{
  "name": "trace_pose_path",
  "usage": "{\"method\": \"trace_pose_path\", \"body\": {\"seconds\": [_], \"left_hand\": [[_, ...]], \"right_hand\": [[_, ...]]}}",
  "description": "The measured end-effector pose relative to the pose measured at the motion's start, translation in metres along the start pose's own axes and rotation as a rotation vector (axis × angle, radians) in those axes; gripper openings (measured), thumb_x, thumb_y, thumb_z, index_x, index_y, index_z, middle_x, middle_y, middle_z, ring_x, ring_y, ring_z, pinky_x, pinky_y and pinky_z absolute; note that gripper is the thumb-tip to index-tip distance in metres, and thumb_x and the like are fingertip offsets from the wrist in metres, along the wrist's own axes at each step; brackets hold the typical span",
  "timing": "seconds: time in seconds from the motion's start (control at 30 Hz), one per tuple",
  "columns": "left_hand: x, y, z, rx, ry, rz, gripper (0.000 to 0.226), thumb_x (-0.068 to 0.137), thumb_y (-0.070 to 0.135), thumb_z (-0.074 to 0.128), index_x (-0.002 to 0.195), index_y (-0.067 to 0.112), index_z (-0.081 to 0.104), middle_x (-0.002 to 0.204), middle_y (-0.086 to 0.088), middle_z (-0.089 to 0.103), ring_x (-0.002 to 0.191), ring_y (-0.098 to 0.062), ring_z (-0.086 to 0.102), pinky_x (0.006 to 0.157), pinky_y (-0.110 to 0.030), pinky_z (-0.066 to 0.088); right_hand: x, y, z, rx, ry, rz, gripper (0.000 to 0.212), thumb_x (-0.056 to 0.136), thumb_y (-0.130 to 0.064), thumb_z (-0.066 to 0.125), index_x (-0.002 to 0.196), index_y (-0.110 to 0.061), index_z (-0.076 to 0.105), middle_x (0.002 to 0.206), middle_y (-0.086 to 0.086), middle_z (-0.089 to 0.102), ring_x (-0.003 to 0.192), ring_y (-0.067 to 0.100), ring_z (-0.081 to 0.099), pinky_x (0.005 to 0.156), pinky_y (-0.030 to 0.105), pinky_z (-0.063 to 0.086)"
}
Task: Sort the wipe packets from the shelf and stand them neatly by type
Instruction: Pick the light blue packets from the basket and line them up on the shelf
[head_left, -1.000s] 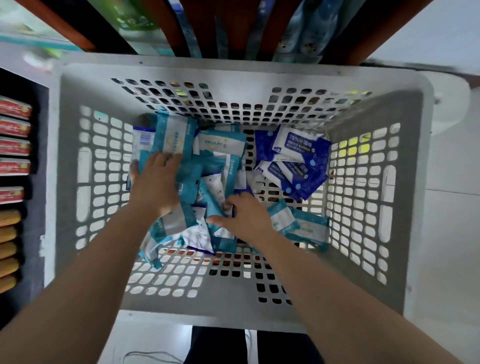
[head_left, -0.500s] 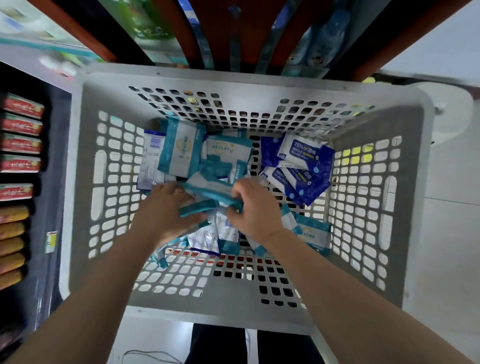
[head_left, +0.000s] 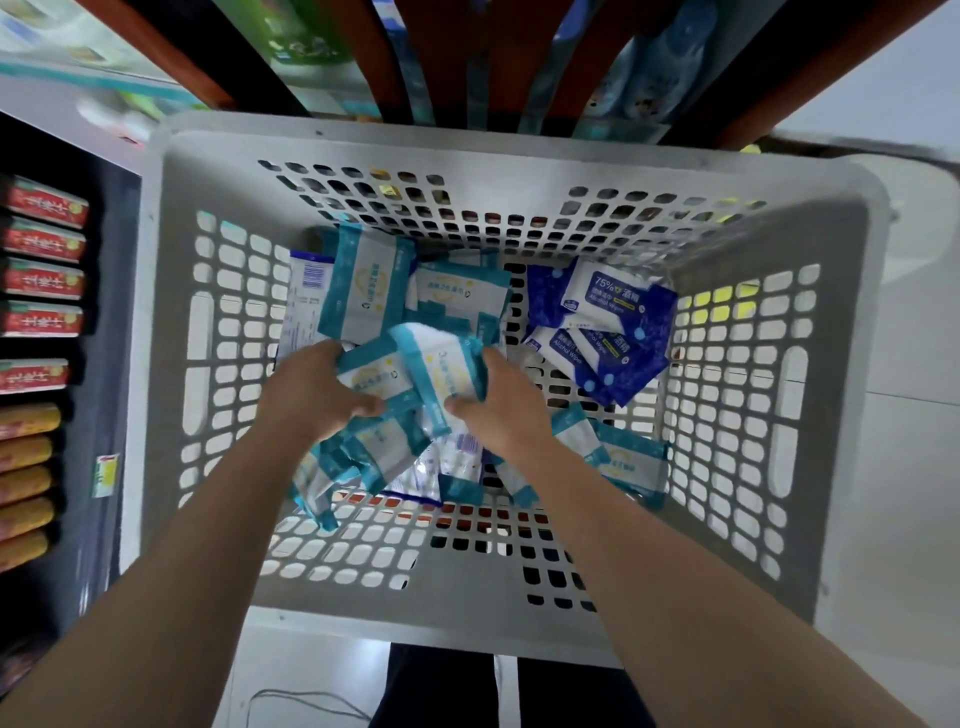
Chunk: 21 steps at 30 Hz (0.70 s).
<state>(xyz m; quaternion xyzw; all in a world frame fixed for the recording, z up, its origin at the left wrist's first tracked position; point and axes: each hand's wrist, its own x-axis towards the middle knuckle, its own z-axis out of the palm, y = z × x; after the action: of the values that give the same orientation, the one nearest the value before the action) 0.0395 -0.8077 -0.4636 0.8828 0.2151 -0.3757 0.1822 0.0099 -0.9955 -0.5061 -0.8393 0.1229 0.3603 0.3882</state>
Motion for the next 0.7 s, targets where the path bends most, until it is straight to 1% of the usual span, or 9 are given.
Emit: {"method": "trace_pose_path", "body": {"seconds": [0.13,0.23,0.33,0.4,0.43,0.47,0.6,0.67,0.7], "left_hand": [[-0.025,0.029,-0.002,-0.458,-0.138,0.037,0.039,0.066,0.006,0.083,0.096,0.013,0.059,0.086,-0.002,0.068,0.076,-0.017,0.066,0.061,-0.023,0.053],[-0.037,0.055,0.03,-0.725,-0.281,0.012,0.047,0.069,0.002,0.08,0.108,0.012,0.057,0.095,-0.004,0.069,0.08,-0.015,0.067,0.064,-0.025,0.054],[-0.046,0.071,0.084,-0.524,-0.413,0.053,0.038,0.08,0.011,0.075,0.11,0.017,0.053,0.105,0.0,0.066,0.081,-0.013,0.065,0.063,-0.021,0.054],[-0.05,0.071,0.116,-0.092,-0.58,0.213,0.04,0.085,0.021,0.07,0.12,0.015,0.051,0.118,-0.004,0.059,0.1,-0.02,0.061,0.08,-0.028,0.052],[-0.05,0.07,0.127,0.109,-0.585,0.305,0.045,0.085,0.024,0.068,0.125,0.014,0.05,0.122,-0.007,0.056,0.107,-0.023,0.057,0.087,-0.032,0.05],[-0.051,0.07,0.132,0.214,-0.529,0.377,0.045,0.085,0.026,0.066,0.126,0.014,0.051,0.12,-0.008,0.055,0.109,-0.024,0.055,0.089,-0.034,0.049],[-0.047,0.066,0.1,0.13,-0.017,0.469,0.021,0.09,0.017,0.056,0.11,0.016,0.062,0.107,-0.002,0.058,0.1,-0.019,0.055,0.085,-0.035,0.049],[-0.029,0.048,0.078,0.246,0.185,0.482,0.03,0.084,0.01,0.06,0.114,0.017,0.058,0.112,-0.003,0.054,0.105,-0.022,0.052,0.091,-0.037,0.045],[-0.02,0.037,0.069,0.331,0.186,0.441,0.037,0.081,0.01,0.063,0.117,0.017,0.054,0.115,-0.004,0.052,0.108,-0.024,0.05,0.093,-0.038,0.043]], "right_hand": [[-0.008,0.019,-0.048,0.377,-0.014,0.128,0.041,0.086,-0.007,0.062,0.123,-0.02,0.053,0.117,0.0,0.062,0.101,0.019,0.06,0.077,0.024,0.052],[-0.01,0.047,-0.085,0.219,0.029,0.268,0.036,0.083,-0.008,0.057,0.117,-0.019,0.058,0.114,0.007,0.065,0.102,0.027,0.061,0.087,0.035,0.051],[-0.014,0.071,-0.108,-0.335,-0.126,0.381,0.033,0.089,-0.015,0.048,0.121,-0.011,0.054,0.111,0.008,0.06,0.102,0.028,0.058,0.083,0.031,0.045],[-0.022,0.078,-0.109,-0.704,-0.268,0.355,0.028,0.092,-0.021,0.045,0.115,-0.011,0.057,0.106,0.006,0.06,0.097,0.024,0.057,0.08,0.031,0.044],[-0.025,0.082,-0.106,-0.817,-0.29,0.327,0.028,0.093,-0.024,0.044,0.115,-0.012,0.057,0.11,0.006,0.06,0.101,0.024,0.056,0.082,0.033,0.042],[-0.026,0.085,-0.1,-0.866,-0.28,0.314,0.031,0.093,-0.027,0.045,0.118,-0.011,0.054,0.118,0.008,0.058,0.108,0.026,0.054,0.086,0.034,0.041],[-0.019,0.077,-0.071,-0.795,0.004,0.179,0.042,0.089,-0.023,0.053,0.128,-0.01,0.046,0.131,0.012,0.047,0.12,0.029,0.044,0.1,0.04,0.039],[-0.014,0.064,-0.052,-0.72,0.115,-0.016,0.038,0.091,-0.027,0.053,0.126,-0.012,0.05,0.128,0.01,0.049,0.118,0.027,0.044,0.096,0.038,0.039],[-0.012,0.056,-0.042,-0.656,0.138,-0.097,0.038,0.091,-0.031,0.053,0.124,-0.013,0.052,0.124,0.009,0.052,0.116,0.027,0.046,0.094,0.038,0.04]]}}
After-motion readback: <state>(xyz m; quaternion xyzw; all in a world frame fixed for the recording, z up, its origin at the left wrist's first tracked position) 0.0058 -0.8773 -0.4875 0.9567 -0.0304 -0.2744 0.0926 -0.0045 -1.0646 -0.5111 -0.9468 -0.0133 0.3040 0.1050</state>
